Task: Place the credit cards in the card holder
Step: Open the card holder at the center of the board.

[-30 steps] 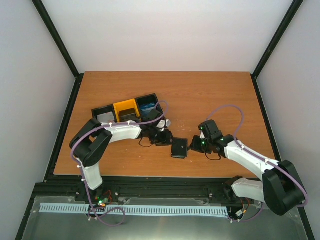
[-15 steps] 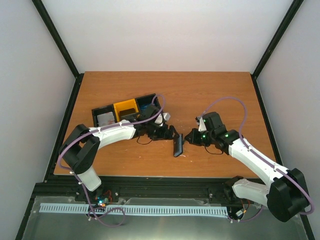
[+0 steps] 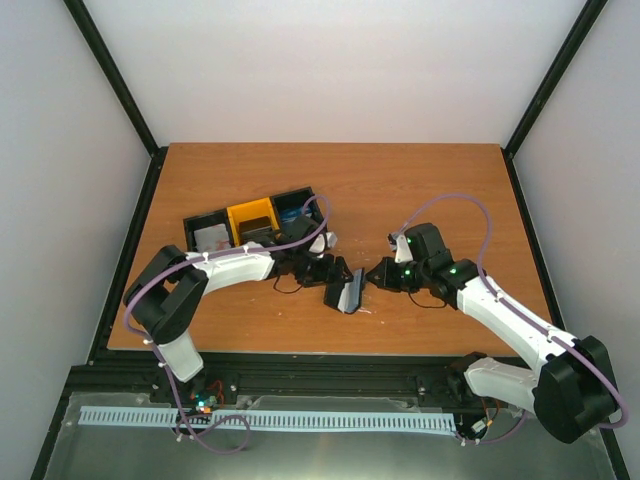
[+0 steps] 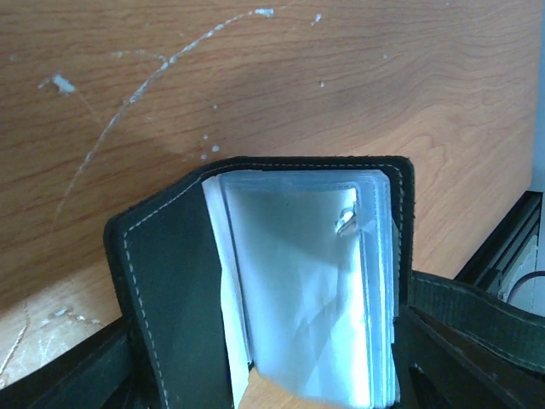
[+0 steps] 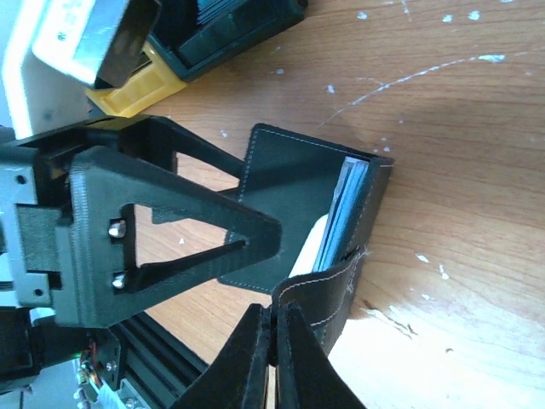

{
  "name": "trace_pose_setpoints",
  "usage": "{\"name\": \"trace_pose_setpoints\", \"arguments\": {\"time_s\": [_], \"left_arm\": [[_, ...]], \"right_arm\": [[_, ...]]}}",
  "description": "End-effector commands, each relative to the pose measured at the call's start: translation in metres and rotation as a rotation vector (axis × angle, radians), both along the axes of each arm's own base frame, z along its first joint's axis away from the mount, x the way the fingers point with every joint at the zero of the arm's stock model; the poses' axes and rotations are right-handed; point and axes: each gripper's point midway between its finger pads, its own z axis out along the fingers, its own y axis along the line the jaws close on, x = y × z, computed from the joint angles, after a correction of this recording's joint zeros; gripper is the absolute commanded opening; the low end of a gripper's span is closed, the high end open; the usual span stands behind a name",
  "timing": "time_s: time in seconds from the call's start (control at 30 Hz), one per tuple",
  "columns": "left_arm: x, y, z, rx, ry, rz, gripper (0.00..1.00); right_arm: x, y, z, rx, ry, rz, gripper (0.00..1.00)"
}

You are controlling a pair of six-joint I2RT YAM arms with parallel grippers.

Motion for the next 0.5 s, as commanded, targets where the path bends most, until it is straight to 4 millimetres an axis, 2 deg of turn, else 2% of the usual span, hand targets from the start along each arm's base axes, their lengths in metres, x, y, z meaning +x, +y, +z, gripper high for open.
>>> {"name": "trace_pose_setpoints", "arguments": {"time_s": [0.0, 0.2, 0.37, 0.47], "left_arm": [[0.004, 0.006, -0.004, 0.021, 0.004, 0.024, 0.76], [0.004, 0.007, -0.007, 0.032, 0.003, 0.031, 0.76], [0.002, 0.007, -0.009, 0.027, 0.007, 0.027, 0.56], [0.002, 0.007, -0.006, 0.018, -0.003, 0.022, 0.54]], "right_arm": [[0.001, 0.010, 0.015, 0.076, -0.040, 0.043, 0.03], [0.001, 0.013, 0.016, 0.087, -0.041, 0.054, 0.03], [0.003, 0.001, -0.001, 0.003, -0.013, 0.011, 0.03], [0.004, -0.012, -0.012, -0.072, -0.006, -0.029, 0.03]]}}
